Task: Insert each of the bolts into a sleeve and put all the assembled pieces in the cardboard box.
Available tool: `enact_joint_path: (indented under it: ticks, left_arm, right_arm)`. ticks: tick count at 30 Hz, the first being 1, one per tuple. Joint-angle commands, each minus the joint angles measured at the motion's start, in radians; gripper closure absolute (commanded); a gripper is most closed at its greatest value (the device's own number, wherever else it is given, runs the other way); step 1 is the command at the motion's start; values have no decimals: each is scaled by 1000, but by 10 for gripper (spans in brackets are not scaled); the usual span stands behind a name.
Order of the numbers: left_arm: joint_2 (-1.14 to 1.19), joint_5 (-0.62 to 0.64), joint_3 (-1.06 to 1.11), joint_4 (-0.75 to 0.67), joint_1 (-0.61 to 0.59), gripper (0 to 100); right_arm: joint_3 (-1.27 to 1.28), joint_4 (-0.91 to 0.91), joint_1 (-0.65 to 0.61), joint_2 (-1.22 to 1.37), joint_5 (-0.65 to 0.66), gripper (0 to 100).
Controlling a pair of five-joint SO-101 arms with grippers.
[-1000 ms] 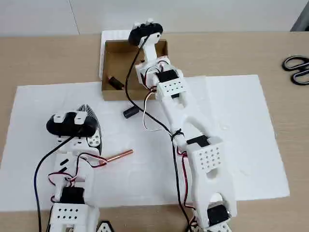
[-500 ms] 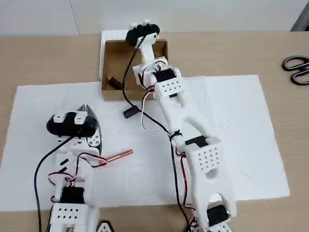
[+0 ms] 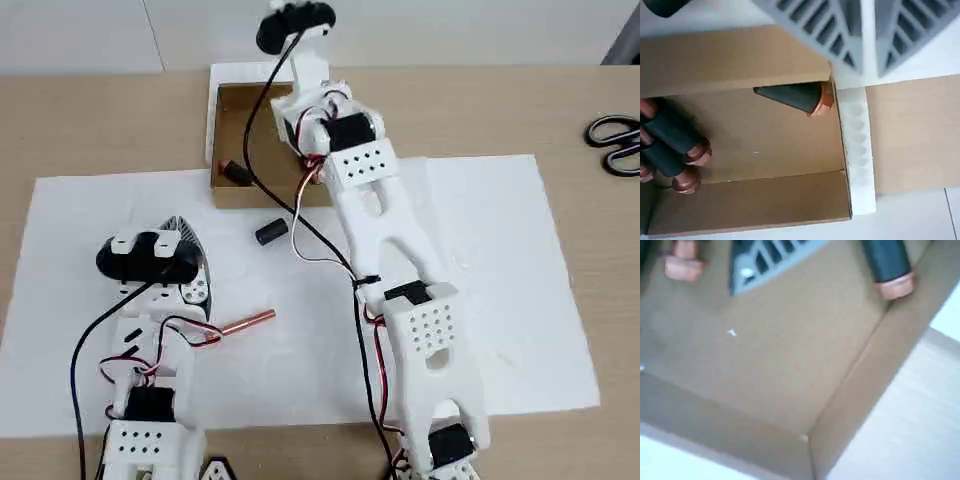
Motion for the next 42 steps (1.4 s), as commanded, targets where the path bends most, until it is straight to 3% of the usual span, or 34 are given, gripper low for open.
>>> enact_joint_path:
  ticks: [1,8,15,18,24,31,42]
  left_arm:
    - [-14,6,-4,-17,-8,994]
    - [-14,6,-4,-18,-8,994]
    - [-14,2,-4,-18,-28,994]
    - [-14,2,-8,-18,-95,994]
    - [-14,5,-8,-17,-241,994]
    - [-14,6,-8,-17,-304,994]
    - [-14,6,-8,-17,-302,994]
  right_arm:
    - [-157,122,-5,-18,-5,790]
    - [-288,335,-12,-18,-23,790]
    - [-465,501,-44,-15,-282,790]
    - [-479,555,-48,-12,-413,790]
    - [-482,582,-58,-13,-551,790]
    - [-453,673,-107,-12,-626,788]
    - [-348,676,-130,-70,-626,789]
